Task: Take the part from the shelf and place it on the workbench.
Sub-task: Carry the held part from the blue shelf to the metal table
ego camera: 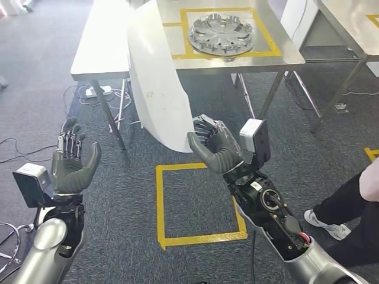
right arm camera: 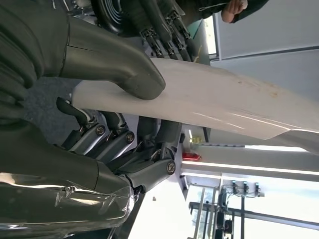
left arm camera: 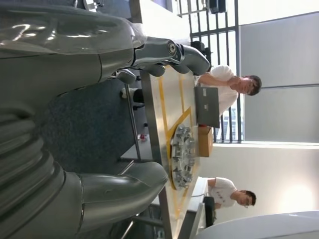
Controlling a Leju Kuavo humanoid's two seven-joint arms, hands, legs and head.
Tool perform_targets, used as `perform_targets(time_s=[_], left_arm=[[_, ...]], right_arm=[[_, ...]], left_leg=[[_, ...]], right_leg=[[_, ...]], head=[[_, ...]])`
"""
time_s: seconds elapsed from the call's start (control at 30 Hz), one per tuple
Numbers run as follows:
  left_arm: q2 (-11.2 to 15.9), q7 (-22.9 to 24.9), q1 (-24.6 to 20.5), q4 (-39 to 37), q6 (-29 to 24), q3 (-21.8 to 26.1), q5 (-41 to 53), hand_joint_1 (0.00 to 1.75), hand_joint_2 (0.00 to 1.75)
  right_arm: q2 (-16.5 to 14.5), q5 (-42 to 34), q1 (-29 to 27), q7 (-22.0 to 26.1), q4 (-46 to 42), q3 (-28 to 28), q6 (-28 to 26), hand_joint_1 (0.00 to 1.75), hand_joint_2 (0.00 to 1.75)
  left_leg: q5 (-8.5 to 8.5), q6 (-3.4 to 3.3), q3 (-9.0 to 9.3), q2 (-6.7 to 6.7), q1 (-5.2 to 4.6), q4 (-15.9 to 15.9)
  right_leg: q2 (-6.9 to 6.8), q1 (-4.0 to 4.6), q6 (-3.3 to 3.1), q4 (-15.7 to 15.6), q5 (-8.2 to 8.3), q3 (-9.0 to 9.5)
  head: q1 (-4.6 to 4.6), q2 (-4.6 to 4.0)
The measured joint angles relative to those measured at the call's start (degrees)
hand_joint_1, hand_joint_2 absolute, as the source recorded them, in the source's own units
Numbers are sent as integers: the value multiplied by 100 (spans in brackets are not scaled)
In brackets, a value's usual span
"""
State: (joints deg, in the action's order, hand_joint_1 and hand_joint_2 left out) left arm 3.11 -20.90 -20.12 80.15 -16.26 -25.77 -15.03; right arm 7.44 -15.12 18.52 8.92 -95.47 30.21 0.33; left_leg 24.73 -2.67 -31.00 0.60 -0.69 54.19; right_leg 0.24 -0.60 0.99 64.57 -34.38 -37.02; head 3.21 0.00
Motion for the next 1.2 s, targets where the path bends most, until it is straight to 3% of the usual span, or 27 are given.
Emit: perform_targets(time_s=[0.07, 0.1, 0.13, 0.23, 0.3, 0.37, 0.43, 0.47, 0.5, 0.57, 0.6, 0.63, 0.7, 0.73, 0.8, 0.87, 0.9, 0.93, 0.97, 1.0, 1.1, 1.13, 1.2], left_arm=[[-6, -7, -5, -6, 5, -1, 8, 0, 175], [-12, -10, -7, -10, 7, -2, 10, 0, 175], [-18, -16, -13, -15, 9, -3, 14, 0, 175], [-29, -28, -44, -13, 19, -5, 34, 0, 175], [-29, -31, -54, -11, 25, -6, 55, 0, 175], [-29, -32, -42, -15, 28, -7, 64, 0, 175], [-29, -32, -21, -20, 28, -7, 66, 0, 175], [-29, -32, -17, -21, 28, -7, 66, 0, 175], [-29, -32, -17, -23, 28, -7, 67, 0, 175], [-29, -35, -18, -33, 30, -8, 73, 0, 175], [-31, -41, -14, -39, 32, -9, 79, 0, 175], [-33, -49, -10, -44, 34, -10, 88, 0, 175], [-41, -66, -16, -44, 40, -11, 108, 0, 175], [-46, -75, -24, -44, 45, -11, 116, 0, 175], [-57, -90, -24, -44, 61, -11, 123, 0, 175], [-62, -93, -2, -44, 81, -11, 131, 0, 175], [-63, -93, 8, -45, 89, -11, 138, 0, 175], [-64, -93, 14, -46, 95, -10, 148, 0, 175], [-64, -93, 15, -47, 98, -10, 156, 0, 175], [-64, -93, 15, -48, 101, -9, 165, 0, 175], [-64, -91, 14, -52, 103, -9, 176, 0, 175], [-65, -91, 15, -54, 109, -9, 176, 0, 175], [-66, -92, 4, -54, 121, -8, 176, 0, 175]], right_arm=[[0, -1, -5, 0, 4, -1, 1, 175, 175], [0, -1, -7, -2, 3, -2, 1, 175, 175], [0, -2, -7, -2, 2, -2, 1, 175, 175], [0, -1, 13, 1, -19, -22, -13, 175, 175], [-1, -2, 16, -6, -39, -36, -24, 175, 175], [0, -2, 6, -13, -49, -37, -23, 175, 175], [0, -2, -12, -16, -49, -39, -24, 175, 175], [0, -2, -18, -16, -49, -41, -24, 175, 175], [-1, -2, -21, -16, -49, -42, -24, 175, 175], [0, -3, -22, -18, -48, -40, -24, 175, 175], [0, -4, -20, -22, -50, -39, -24, 175, 175], [0, -9, -19, -26, -53, -39, -23, 175, 175], [-1, -19, -10, -28, -61, -43, -21, 175, 175], [-1, -23, -4, -27, -62, -46, -19, 175, 175], [0, -24, 8, -25, -61, -47, -16, 175, 175], [1, -24, 4, -26, -57, -42, -15, 175, 175], [1, -24, -4, -28, -55, -40, -15, 175, 175], [1, -24, -14, -29, -52, -39, -14, 175, 175], [0, -23, -22, -27, -49, -40, -12, 175, 175], [0, -22, -28, -21, -45, -40, -6, 175, 175], [-1, -22, -30, 8, -19, -38, 20, 175, 175], [-1, -21, -32, 17, -9, -35, 25, 175, 175], [-2, -20, -21, 34, 2, -34, 33, 175, 175]], left_leg=[[163, 13, 180, 17, -37, 12], [235, 36, 233, 30, -41, 14], [275, 63, 260, 42, -41, 36], [301, 144, 212, 44, -25, 250], [375, 219, -153, 26, 9, 841], [635, 296, -686, 9, 66, 1527], [823, 342, -1015, -8, 116, 1673], [743, 359, -1051, -15, 135, 1480], [494, 367, -1013, -22, 149, 1134], [-234, 360, -894, -44, 158, 379], [-503, 340, -855, -50, 148, 153], [-632, 308, -841, -53, 142, 47], [-603, 228, -773, -46, 129, 36], [-565, 185, -717, -45, 131, 22], [-474, 114, -582, -40, 125, 8], [-351, 76, -443, -34, 114, 7], [-284, 71, -364, -27, 109, 7], [-214, 70, -274, -18, 106, 7], [-139, 72, -172, -8, 104, 7], [-61, 78, -60, 1, 100, 7], [175, 130, 198, 26, 70, 29], [240, 157, 252, 35, 58, 55], [322, 213, 315, 43, 47, 120]], right_leg=[[22, 69, -109, -684, 895, 23], [36, 101, -140, -894, 1237, 48], [42, 123, -157, -1000, 1402, 72], [36, 102, -197, -1075, 1340, 261], [37, 72, -221, -1118, 1274, 391], [40, 58, -227, -1126, 1165, 499], [52, 41, -202, -1125, 1026, 654], [58, 28, -184, -1125, 947, 752], [62, 17, -158, -1124, 861, 856], [73, 13, -94, -1111, 696, 1004], [79, 16, -55, -1111, 620, 1047], [87, 21, -16, -1098, 573, 1081], [85, 12, 51, -1040, 539, 1105], [72, 3, 72, -904, 547, 1062], [40, -6, 99, -321, 469, 745], [30, -1, 121, 423, 177, 266], [29, 1, 131, 647, 0, 60], [29, 1, 134, 702, -120, -74], [28, 1, 127, 571, -105, -126], [28, 2, 107, 284, 87, -113], [28, 38, 18, -783, 1170, -1], [29, 49, -7, -955, 1374, 24], [27, 55, -57, -1010, 1429, 132]], head=[[11, -1], [-3, -1], [-25, -1], [-13, 0], [-37, 0], [-91, 0], [-122, 0], [-138, 0], [-155, 0], [-213, 0], [-233, 0], [-245, 0], [-225, 0], [-210, 0], [-155, 0], [-97, 0], [-75, 0], [-55, 0], [-29, 0], [1, 0], [73, 0], [67, 0], [36, 0]])
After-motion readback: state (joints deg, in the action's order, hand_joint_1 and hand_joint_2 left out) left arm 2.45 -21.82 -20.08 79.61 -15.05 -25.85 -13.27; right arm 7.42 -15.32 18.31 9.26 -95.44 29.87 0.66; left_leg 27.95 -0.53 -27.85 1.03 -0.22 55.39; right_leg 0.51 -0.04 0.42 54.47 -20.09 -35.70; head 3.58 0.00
